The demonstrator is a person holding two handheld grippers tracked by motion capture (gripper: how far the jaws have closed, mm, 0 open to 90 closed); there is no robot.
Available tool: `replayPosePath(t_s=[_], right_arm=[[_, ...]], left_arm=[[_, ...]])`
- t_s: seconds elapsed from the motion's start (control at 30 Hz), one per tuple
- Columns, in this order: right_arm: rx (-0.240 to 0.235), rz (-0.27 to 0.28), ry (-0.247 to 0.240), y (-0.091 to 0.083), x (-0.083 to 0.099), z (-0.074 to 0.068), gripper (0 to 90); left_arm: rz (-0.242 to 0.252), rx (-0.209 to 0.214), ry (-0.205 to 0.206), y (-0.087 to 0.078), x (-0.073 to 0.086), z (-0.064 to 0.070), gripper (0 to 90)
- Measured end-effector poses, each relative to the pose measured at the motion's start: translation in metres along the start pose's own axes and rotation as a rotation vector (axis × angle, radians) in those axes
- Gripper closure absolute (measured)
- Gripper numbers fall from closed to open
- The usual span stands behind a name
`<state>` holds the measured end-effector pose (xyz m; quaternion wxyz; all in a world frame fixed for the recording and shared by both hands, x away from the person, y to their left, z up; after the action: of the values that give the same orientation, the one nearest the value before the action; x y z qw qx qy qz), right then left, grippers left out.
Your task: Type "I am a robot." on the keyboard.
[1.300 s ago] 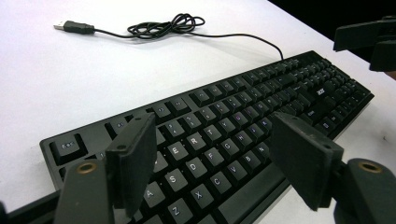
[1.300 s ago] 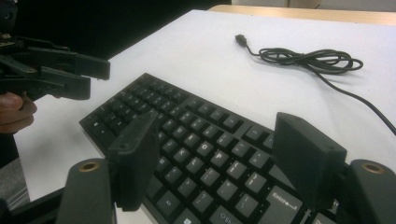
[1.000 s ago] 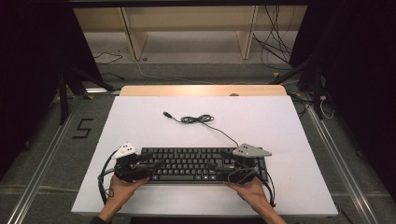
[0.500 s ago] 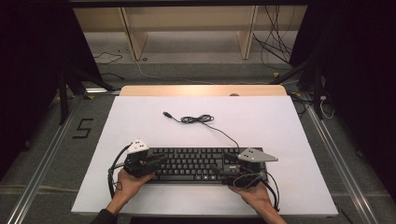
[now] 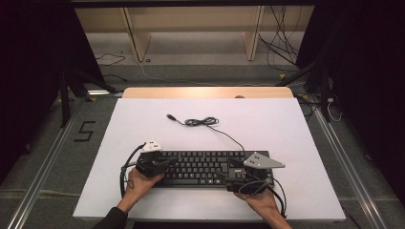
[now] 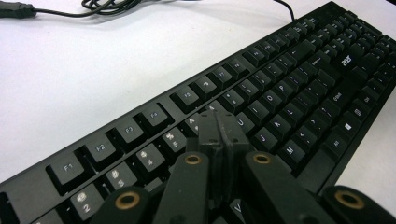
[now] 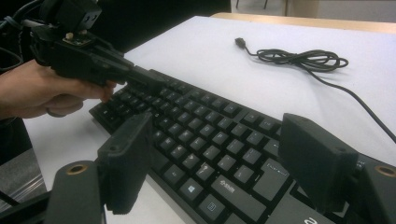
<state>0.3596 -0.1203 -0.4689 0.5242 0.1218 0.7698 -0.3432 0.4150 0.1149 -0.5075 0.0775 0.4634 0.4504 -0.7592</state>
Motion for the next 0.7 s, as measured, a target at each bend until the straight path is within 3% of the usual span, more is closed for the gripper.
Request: replayPosePath(t_s=[0.37, 0.7], right_arm=[[-0.001, 0.007, 0.001, -0.003, 0.000, 0.000, 27.6], [-0.004, -0.002, -0.003, -0.002, 0.001, -0.002, 27.7]], left_arm=[[-0.056, -0.016, 0.025, 0.013, 0.003, 0.001, 89.0], [-0.081, -0.022, 0.009, 0.019, 0.009, -0.006, 89.3]])
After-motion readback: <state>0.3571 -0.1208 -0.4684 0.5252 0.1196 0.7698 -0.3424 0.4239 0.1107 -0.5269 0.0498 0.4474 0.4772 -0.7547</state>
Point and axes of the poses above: each handheld gripper's, and its own axes: y roughly forward along the jaws, x roughly out of its underside, z roughly to its right, the point moved 7 cm from there along y, roughly forward along the jaws, and after that the axes turned 3 degrees about -x, right-handed, at the moved point
